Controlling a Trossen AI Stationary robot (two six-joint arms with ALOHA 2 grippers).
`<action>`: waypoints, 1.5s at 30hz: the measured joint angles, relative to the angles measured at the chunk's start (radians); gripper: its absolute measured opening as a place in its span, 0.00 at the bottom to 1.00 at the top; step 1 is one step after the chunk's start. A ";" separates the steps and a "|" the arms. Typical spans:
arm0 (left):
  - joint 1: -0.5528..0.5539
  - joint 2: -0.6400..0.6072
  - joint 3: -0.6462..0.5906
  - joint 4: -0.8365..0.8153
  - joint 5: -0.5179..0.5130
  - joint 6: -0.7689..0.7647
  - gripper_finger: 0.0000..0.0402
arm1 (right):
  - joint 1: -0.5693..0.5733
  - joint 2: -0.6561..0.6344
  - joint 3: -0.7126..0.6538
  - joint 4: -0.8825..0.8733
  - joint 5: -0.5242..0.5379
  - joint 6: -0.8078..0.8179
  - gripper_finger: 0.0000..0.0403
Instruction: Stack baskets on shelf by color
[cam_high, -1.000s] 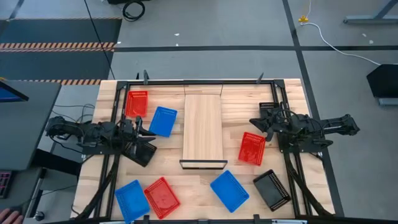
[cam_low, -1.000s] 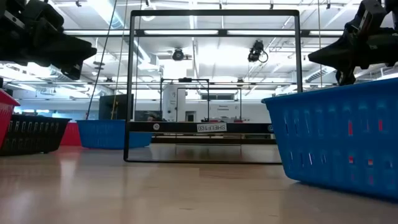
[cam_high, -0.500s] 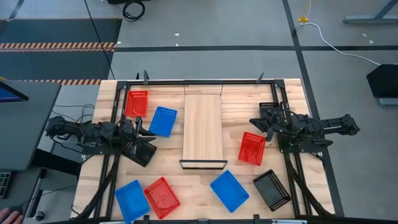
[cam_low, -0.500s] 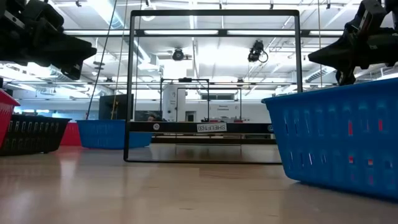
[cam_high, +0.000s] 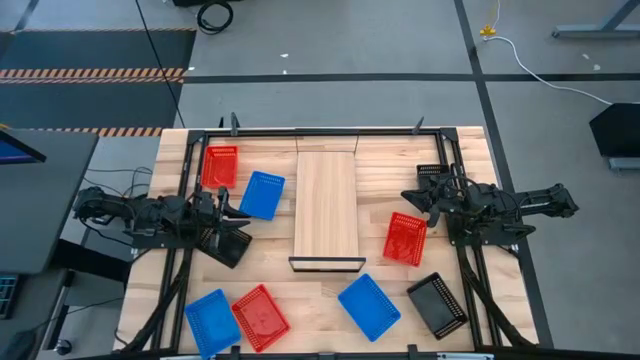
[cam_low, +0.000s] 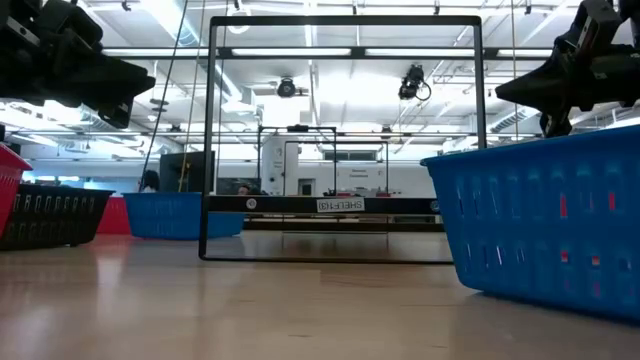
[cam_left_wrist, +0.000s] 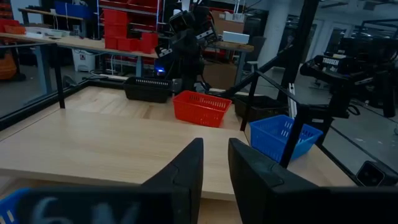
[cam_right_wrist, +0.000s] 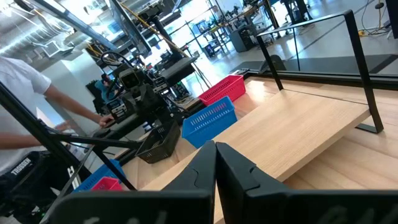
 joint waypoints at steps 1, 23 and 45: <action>0.000 0.000 0.000 0.000 0.000 0.000 0.20 | 0.000 0.000 0.000 0.000 0.000 0.000 0.03; 0.000 0.000 0.000 0.000 0.000 0.000 0.21 | 0.000 0.000 0.000 0.000 0.000 0.000 0.03; 0.003 0.011 0.000 0.073 -0.072 0.512 0.22 | 0.000 0.000 0.000 0.000 0.000 0.000 0.03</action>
